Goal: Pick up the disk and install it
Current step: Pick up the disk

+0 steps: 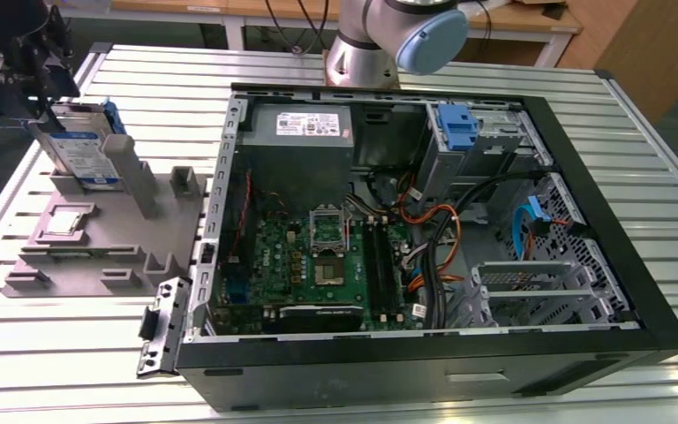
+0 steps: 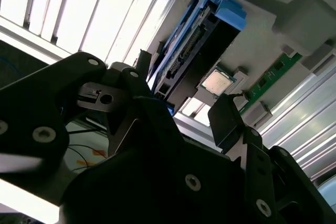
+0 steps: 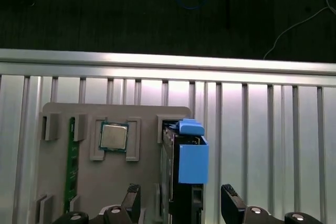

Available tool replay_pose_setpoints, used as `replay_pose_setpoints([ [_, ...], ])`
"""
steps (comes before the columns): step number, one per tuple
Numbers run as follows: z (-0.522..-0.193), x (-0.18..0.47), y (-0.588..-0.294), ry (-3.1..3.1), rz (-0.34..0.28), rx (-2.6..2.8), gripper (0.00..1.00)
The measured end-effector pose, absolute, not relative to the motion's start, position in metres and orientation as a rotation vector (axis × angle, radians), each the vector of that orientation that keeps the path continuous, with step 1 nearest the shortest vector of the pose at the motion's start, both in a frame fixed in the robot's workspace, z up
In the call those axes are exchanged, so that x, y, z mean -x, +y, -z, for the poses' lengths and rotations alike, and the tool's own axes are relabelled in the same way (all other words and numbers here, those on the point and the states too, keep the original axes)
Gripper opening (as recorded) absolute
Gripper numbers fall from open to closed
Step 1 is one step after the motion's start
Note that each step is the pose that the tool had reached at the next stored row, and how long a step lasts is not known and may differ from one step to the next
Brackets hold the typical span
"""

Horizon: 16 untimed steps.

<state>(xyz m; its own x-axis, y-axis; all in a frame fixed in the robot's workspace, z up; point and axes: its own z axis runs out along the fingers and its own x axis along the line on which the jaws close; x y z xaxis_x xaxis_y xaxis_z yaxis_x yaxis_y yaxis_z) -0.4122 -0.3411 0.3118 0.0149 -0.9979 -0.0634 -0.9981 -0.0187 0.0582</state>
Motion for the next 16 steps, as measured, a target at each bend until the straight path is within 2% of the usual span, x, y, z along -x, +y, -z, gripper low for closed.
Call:
replay_pose_setpoints([
  [16,-0.3028,0.4127,-0.3393,2.151,-0.104,2.271,0.71],
])
